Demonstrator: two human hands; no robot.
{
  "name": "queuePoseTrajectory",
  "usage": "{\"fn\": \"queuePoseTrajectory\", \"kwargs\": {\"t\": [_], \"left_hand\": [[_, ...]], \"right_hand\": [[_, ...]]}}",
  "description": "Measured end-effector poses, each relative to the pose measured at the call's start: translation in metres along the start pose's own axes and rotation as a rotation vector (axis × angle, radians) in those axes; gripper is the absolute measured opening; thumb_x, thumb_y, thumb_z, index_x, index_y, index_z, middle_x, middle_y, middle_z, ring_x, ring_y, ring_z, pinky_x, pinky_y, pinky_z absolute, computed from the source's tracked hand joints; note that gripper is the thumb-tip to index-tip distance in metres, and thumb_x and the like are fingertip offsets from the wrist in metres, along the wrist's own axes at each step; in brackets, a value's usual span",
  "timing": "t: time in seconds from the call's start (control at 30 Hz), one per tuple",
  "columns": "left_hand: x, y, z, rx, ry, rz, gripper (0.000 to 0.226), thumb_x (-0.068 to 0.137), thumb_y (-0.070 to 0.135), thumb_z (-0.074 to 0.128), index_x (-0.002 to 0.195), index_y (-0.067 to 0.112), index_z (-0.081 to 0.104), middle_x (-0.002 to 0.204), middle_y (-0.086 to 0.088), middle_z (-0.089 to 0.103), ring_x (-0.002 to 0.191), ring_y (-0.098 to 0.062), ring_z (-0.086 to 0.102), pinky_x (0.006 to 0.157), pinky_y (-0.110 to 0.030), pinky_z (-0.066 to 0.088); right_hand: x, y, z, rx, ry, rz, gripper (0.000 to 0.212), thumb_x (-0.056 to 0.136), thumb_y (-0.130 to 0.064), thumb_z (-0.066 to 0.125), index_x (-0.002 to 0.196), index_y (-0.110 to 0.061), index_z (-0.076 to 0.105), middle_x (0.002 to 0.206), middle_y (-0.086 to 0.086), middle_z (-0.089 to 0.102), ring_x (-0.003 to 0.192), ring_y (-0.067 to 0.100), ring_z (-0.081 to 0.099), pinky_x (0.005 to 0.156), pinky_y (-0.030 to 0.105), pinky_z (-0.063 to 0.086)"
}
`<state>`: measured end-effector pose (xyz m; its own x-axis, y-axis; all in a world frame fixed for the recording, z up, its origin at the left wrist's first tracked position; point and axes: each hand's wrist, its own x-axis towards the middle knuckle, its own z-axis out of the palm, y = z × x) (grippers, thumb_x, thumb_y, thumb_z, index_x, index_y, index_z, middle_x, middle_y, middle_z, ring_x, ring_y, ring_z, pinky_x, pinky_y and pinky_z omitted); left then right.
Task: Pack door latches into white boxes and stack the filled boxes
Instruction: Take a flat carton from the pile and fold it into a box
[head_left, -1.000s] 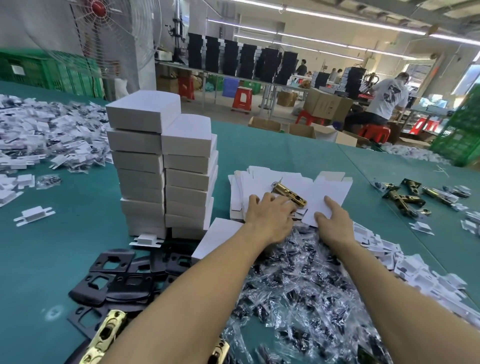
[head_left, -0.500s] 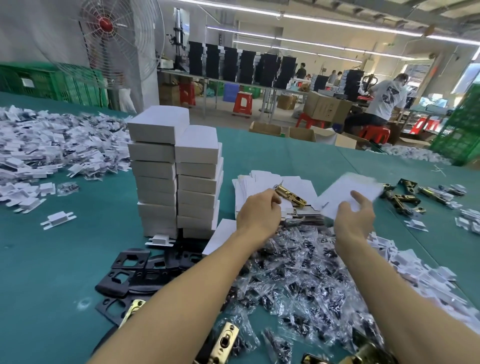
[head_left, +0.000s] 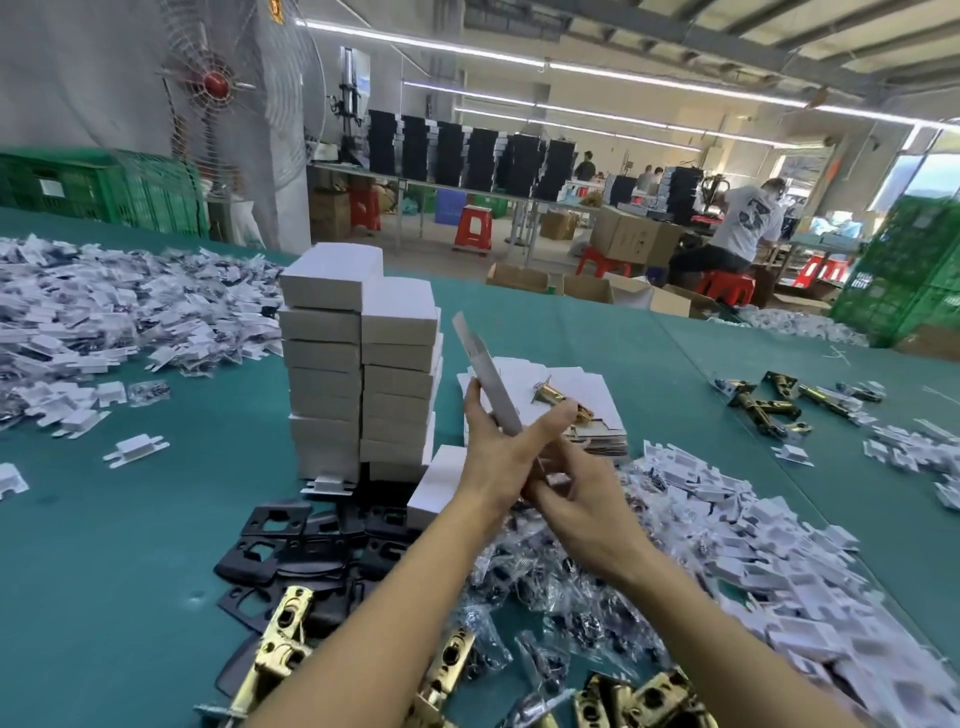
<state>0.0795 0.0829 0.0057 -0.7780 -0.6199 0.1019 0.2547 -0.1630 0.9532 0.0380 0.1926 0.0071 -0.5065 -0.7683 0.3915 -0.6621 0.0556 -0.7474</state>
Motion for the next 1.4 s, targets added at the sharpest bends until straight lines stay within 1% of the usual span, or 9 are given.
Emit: {"fn": "queuePoseTrajectory", "kwargs": {"t": [0.13, 0.27, 0.37, 0.5, 0.7, 0.8, 1.13, 1.3, 1.4], "left_hand": [[-0.020, 0.007, -0.013, 0.147, -0.053, 0.053, 0.136, 0.042, 0.062, 0.086, 0.155, 0.034, 0.015, 0.129, 0.007, 0.053, 0.106, 0.007, 0.062, 0.077, -0.013, 0.055], [-0.034, 0.014, -0.019, 0.377, 0.009, 0.084, 0.139, 0.038, 0.069, 0.083, 0.155, 0.033, 0.016, 0.145, 0.003, 0.041, 0.132, -0.018, 0.046, 0.110, -0.045, 0.043], [-0.041, 0.016, -0.026, 0.722, 0.060, 0.181, 0.139, 0.040, 0.075, 0.078, 0.153, 0.040, 0.005, 0.142, 0.008, 0.037, 0.130, -0.014, 0.040, 0.106, -0.036, 0.039], [-0.050, 0.006, -0.034, 1.124, -0.007, 0.379, 0.142, 0.050, 0.069, 0.080, 0.150, 0.042, -0.017, 0.139, 0.006, 0.030, 0.122, -0.018, 0.035, 0.101, -0.036, 0.035], [-0.055, 0.002, -0.032, 1.075, -0.047, 0.466, 0.142, 0.050, 0.080, 0.073, 0.152, 0.036, -0.016, 0.142, 0.005, 0.027, 0.135, -0.015, 0.028, 0.119, -0.030, 0.011], [-0.058, 0.005, -0.030, 1.027, 0.035, 0.559, 0.124, 0.055, 0.076, 0.066, 0.153, 0.029, 0.008, 0.138, 0.002, 0.044, 0.122, -0.016, 0.044, 0.107, -0.036, 0.039], [-0.064, 0.013, -0.036, 0.982, 0.043, 0.680, 0.092, 0.063, 0.057, 0.074, 0.144, 0.046, 0.031, 0.118, 0.005, 0.061, 0.089, -0.012, 0.060, 0.071, -0.036, 0.058], [-0.060, 0.017, -0.037, 0.815, 0.137, 0.597, 0.068, 0.060, 0.059, 0.074, 0.120, 0.043, 0.045, 0.111, 0.013, 0.052, 0.082, -0.004, 0.057, 0.061, -0.023, 0.054], [-0.059, 0.016, -0.037, 0.731, 0.171, 0.593, 0.057, 0.061, 0.058, 0.076, 0.104, 0.045, 0.041, 0.101, 0.015, 0.050, 0.078, 0.001, 0.056, 0.054, -0.014, 0.046]], "right_hand": [[-0.003, -0.013, -0.014, 0.196, -0.168, 0.105, 0.026, 0.083, -0.021, 0.061, 0.106, -0.028, 0.071, 0.099, -0.004, 0.075, 0.094, 0.020, 0.071, 0.084, 0.047, 0.059], [-0.007, -0.020, -0.021, 0.424, -0.105, 0.123, 0.051, 0.070, -0.017, 0.056, 0.119, -0.024, 0.063, 0.110, -0.002, 0.073, 0.103, 0.015, 0.069, 0.081, 0.030, 0.057], [-0.008, -0.029, -0.021, 0.554, 0.094, 0.075, 0.053, 0.076, -0.019, 0.048, 0.128, -0.022, 0.058, 0.115, 0.003, 0.070, 0.100, 0.021, 0.069, 0.080, 0.034, 0.058], [-0.001, -0.041, -0.021, 0.475, 0.293, 0.159, 0.021, 0.087, -0.034, 0.056, 0.102, -0.025, 0.067, 0.090, -0.005, 0.070, 0.077, 0.011, 0.062, 0.063, 0.023, 0.050], [-0.007, -0.042, -0.009, 0.391, 0.219, 0.190, 0.013, 0.092, -0.012, 0.059, 0.093, -0.019, 0.070, 0.081, 0.001, 0.072, 0.069, 0.010, 0.062, 0.060, 0.022, 0.049], [-0.006, -0.041, -0.008, 0.321, 0.190, 0.193, 0.016, 0.082, -0.019, 0.055, 0.089, -0.023, 0.068, 0.074, -0.001, 0.067, 0.066, 0.012, 0.056, 0.058, 0.025, 0.045], [-0.009, -0.040, -0.015, 0.060, 0.470, 0.173, 0.036, 0.084, -0.009, 0.072, 0.096, -0.034, 0.050, 0.090, -0.001, 0.065, 0.071, 0.008, 0.066, 0.061, 0.039, 0.059], [-0.025, -0.040, -0.007, 0.287, 0.491, -0.084, 0.005, 0.086, -0.030, 0.070, 0.090, -0.030, 0.067, 0.091, 0.000, 0.071, 0.077, 0.021, 0.074, 0.067, 0.039, 0.062], [-0.029, -0.037, -0.002, 0.199, 0.425, -0.116, 0.023, 0.083, -0.032, 0.073, 0.105, -0.030, 0.068, 0.098, -0.004, 0.074, 0.088, 0.015, 0.073, 0.075, 0.032, 0.062]]}}
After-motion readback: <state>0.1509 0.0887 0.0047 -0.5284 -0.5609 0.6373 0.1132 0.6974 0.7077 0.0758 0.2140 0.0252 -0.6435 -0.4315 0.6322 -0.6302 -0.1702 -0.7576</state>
